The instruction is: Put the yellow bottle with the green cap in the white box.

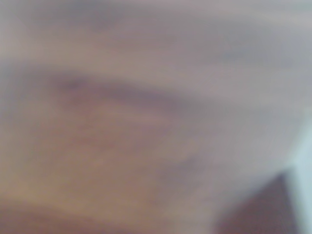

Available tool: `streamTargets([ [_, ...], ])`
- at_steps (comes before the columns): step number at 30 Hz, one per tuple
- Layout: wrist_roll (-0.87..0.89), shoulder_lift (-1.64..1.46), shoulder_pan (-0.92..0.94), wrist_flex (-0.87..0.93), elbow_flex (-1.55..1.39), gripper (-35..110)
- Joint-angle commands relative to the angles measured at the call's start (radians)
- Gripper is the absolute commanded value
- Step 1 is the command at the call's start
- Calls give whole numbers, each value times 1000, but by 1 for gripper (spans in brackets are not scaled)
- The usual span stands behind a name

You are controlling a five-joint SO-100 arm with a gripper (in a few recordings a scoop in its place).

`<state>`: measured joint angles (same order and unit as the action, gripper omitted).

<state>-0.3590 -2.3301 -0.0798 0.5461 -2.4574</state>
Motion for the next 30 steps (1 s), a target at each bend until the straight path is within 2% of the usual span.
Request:
streamTargets([
  [1,-89,-138,-32,-80,-106,0],
  [10,-149,-350,-52,-374,-486,5],
  [17,-170,-403,-54,-532,-683,0],
  [22,-155,-411,-46,-489,-693,0],
  [30,-189,-503,-72,-227,-698,0],
])
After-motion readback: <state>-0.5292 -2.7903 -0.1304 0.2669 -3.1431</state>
